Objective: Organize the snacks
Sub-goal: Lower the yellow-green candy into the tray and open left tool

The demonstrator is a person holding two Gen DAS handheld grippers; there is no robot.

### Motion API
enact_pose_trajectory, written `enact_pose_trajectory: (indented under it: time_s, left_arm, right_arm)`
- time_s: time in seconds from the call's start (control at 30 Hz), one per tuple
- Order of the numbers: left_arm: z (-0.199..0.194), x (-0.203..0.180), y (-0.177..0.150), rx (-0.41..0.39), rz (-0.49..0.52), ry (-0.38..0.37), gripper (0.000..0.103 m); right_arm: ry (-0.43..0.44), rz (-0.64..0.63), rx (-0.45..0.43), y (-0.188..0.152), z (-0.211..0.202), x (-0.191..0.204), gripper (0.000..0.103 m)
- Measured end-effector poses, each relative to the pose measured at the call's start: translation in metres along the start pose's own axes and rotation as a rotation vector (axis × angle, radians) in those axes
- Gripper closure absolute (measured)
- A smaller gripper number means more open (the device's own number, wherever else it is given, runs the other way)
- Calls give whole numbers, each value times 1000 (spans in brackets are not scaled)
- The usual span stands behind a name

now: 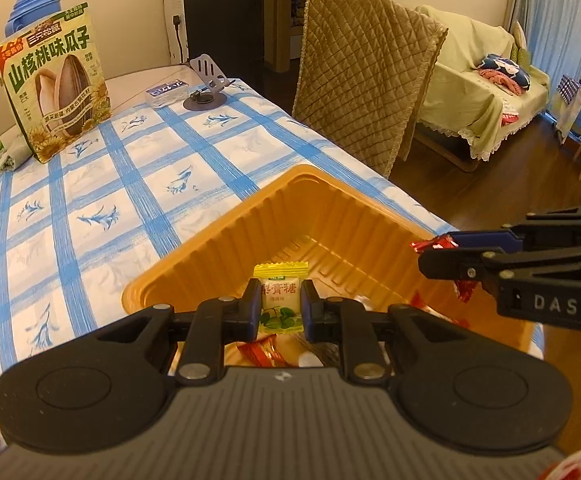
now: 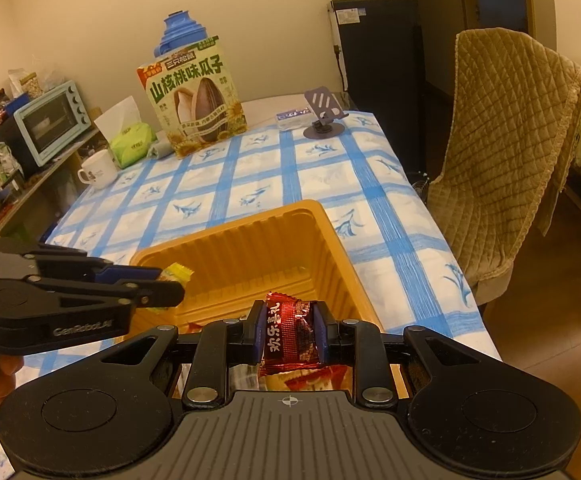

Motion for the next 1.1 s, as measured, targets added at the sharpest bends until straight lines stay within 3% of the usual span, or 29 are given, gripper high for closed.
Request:
enact_pose_trajectory:
  time_s: [0.5,0.7,1.1]
  left_arm:
    - [36,8,6,46,35,8,84]
    - [34,9,7,39,26,9,76]
    - [13,19,3,26,-13,14,73]
  right_arm:
    - [-23,-2,20,3,18,1,78]
    - [-25,-1,21,3,19,1,78]
    - [-15,-31,24,7,29,8,78]
Point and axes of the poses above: each gripper's, at about its wrist camera, not at the fingertips, and z roughly the way its jaws point, x to its left, y to its top, the point moved 8 cm from there along z, roughly the way its jaws point, and after that the axes turned 11 degrees about -y, right-handed, at the moved point
